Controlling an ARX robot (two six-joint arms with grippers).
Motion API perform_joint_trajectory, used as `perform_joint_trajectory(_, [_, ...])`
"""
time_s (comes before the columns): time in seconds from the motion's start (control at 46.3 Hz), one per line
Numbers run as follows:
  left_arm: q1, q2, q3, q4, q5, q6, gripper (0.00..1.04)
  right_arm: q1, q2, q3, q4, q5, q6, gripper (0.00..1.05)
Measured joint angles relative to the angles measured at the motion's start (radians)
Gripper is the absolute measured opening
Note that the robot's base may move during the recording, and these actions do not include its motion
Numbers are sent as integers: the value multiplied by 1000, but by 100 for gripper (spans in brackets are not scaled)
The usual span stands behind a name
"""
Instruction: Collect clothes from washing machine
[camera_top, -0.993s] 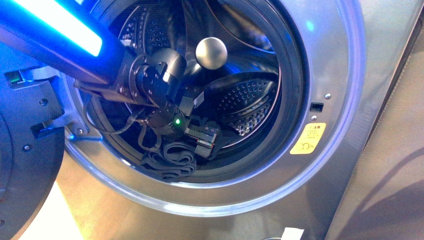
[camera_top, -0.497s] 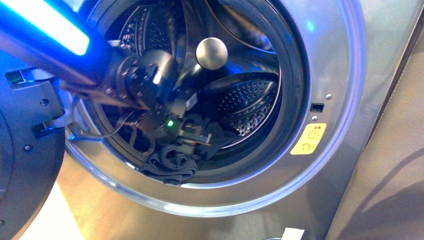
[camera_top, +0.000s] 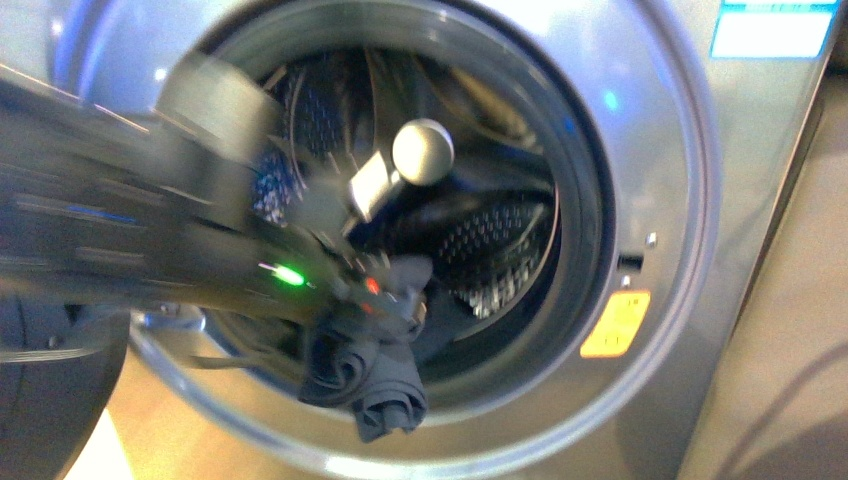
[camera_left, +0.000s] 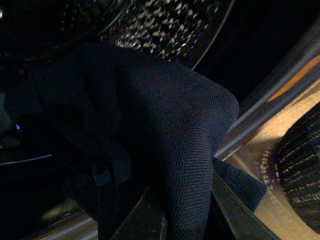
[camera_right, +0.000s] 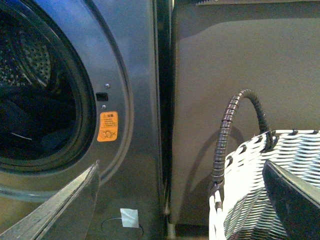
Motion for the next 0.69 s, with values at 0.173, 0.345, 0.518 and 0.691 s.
perform_joint_trajectory(0.173, [26, -187, -85, -5, 50, 10, 11, 0, 0, 0, 0, 0, 0, 97])
perform_joint_trajectory(0.345, [45, -358, -100, -42, 92, 26, 11, 0, 0, 0, 0, 0, 0, 97])
perform_joint_trajectory(0.518, [-1, -476, -23, -110, 107, 31, 11, 0, 0, 0, 0, 0, 0, 97])
perform_joint_trajectory(0.691, [-100, -476, 138, -154, 58, 26, 11, 0, 0, 0, 0, 0, 0, 97])
